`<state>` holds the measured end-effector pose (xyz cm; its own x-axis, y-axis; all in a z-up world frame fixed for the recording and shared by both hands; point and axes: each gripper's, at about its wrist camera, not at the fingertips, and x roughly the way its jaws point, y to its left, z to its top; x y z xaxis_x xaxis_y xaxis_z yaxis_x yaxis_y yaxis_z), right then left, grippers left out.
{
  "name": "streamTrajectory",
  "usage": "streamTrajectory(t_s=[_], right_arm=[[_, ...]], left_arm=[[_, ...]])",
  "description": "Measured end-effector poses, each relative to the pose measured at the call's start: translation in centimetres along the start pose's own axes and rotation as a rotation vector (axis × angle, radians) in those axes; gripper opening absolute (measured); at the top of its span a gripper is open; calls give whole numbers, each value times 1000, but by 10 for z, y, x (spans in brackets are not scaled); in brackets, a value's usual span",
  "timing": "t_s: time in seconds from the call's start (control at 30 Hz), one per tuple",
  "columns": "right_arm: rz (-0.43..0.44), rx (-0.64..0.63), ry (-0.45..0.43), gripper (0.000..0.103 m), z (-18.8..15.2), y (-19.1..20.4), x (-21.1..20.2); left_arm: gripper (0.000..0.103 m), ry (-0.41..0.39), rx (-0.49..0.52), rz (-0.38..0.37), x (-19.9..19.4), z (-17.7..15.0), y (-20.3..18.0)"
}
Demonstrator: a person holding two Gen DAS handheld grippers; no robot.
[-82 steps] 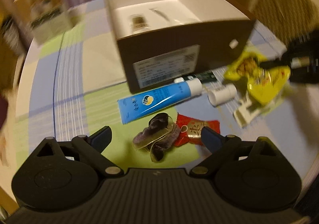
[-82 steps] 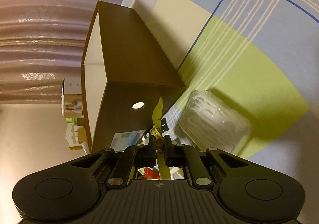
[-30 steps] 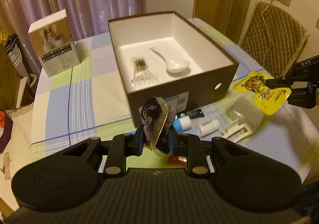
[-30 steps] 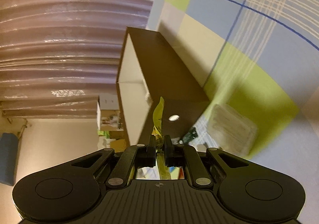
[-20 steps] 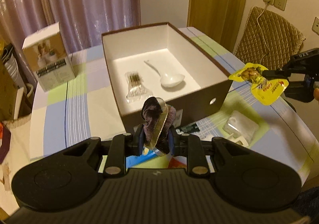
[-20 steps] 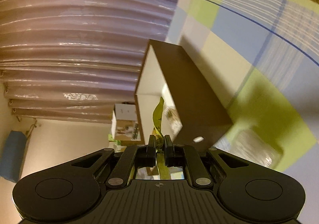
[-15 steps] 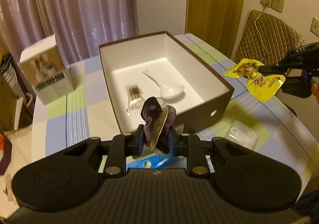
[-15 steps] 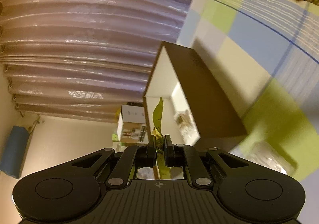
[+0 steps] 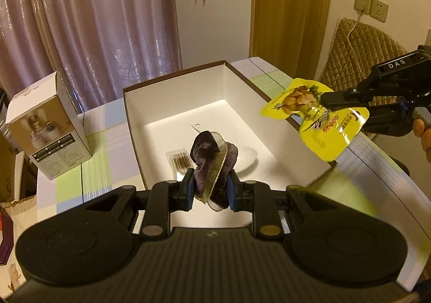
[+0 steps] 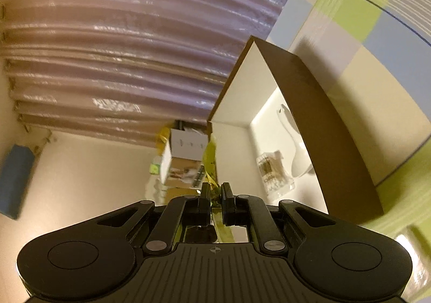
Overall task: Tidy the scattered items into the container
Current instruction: 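Lift the scrunchie with the left tool while the right tool carries the snack packet over the box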
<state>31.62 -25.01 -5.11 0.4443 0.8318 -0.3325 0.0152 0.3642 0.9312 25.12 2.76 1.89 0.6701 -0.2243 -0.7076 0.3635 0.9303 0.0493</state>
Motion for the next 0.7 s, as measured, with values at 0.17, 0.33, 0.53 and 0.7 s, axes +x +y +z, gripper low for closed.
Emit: streamTrajectory(t_s=[0.17,0.33,0.53,0.7], right_arm=[[-63,-44,43,10,6,-2,23],[-122,-97,102,10,7,-5,40],[-178,-178,166,10,5,-4,54],[-232,-261,210,10,2,-1,64]], left_arm=[[20,45,-10,-23,27,6,6],[20,129,5,-22,57,6,14],[20,208,89,-40,80,4,12],[20,273,192,-52,96,3,7]])
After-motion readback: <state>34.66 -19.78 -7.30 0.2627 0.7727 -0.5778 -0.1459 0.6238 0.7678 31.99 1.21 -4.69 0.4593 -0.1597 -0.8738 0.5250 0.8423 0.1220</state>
